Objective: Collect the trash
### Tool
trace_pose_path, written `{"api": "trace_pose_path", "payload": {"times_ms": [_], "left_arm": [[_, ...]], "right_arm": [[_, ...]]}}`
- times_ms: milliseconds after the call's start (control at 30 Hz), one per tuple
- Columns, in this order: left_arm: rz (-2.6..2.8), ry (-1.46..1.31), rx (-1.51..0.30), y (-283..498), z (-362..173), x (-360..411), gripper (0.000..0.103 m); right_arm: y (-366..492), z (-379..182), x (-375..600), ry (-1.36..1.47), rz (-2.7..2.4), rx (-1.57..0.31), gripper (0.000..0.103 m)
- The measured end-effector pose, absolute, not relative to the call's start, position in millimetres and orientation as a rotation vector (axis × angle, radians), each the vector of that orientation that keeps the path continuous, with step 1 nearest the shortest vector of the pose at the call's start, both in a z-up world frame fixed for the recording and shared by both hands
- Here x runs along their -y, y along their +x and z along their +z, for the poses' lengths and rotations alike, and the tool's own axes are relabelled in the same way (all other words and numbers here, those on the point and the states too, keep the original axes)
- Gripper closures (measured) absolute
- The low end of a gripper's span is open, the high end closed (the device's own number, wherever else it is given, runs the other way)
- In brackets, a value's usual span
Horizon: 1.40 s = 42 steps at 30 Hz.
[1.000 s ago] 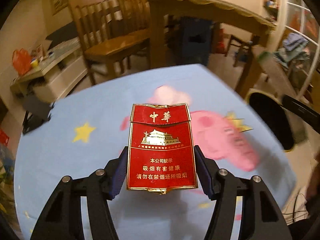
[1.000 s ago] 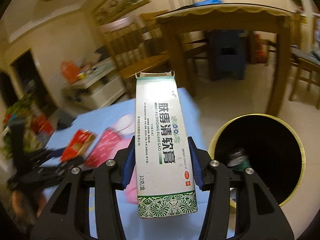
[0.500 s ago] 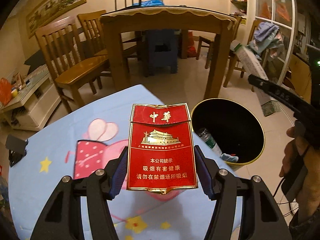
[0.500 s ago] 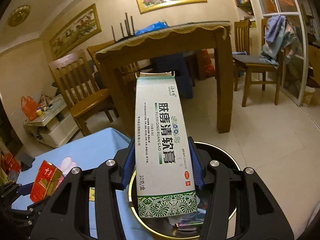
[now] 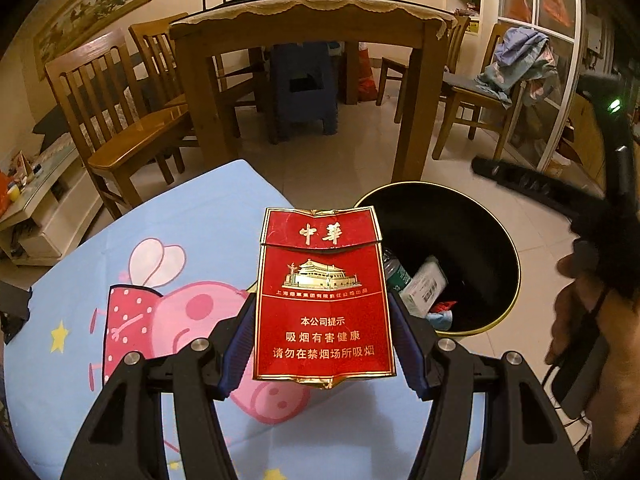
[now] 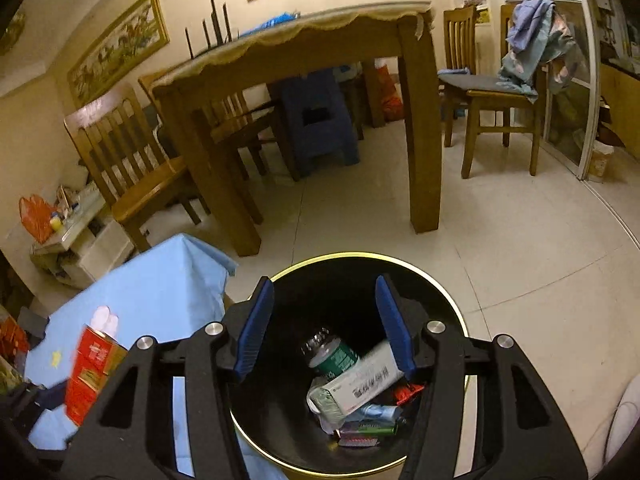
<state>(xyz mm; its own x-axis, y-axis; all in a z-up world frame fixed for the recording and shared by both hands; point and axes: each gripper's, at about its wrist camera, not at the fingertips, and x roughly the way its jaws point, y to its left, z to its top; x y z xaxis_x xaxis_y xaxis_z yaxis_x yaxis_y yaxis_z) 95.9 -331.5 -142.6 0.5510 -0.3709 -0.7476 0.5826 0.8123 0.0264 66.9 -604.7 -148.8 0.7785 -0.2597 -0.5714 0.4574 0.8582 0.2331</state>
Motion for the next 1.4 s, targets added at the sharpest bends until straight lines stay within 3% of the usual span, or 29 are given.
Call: {"api": "trace_pose_path", "payload": {"times_ms": [400,733,967,1033,1100,1200,1300,1400], "left_arm": [[-0.649,0.324,-0.841,118,-146,396,0.042],[-0.738,0.350,-0.900,134,-171,451,0.042],[-0.713,0.347,-0.911,136,-175,438,0.041],[-0.692,0.328,-0.903,135,-169,420,0.035],[-0.650,0.317,-0.880,132,-160,400,0.021],[-0.574,0.326,-0.831,128,-145,361,0.018],[-0.462,0.319,-0.788,125,-131,311,0.007],[-0.370,0.305,-0.766,121,-121,264,0.007]], "right_arm": [[-6,-106,637,0.504,-0.482,-0.301,0.039],[-20,-104,653,0.524,-0.499,-0.293,0.039],[-19,-104,656,0.504,-0.506,-0.300,0.035],[-15,-105,652,0.494,-0.500,-0.311,0.032],[-7,-105,642,0.472,-0.470,-0.332,0.030],[10,-105,614,0.406,-0.403,-0.376,0.021],[26,-108,572,0.330,-0.326,-0.431,0.011],[44,-113,516,0.242,-0.230,-0.489,0.006]]}}
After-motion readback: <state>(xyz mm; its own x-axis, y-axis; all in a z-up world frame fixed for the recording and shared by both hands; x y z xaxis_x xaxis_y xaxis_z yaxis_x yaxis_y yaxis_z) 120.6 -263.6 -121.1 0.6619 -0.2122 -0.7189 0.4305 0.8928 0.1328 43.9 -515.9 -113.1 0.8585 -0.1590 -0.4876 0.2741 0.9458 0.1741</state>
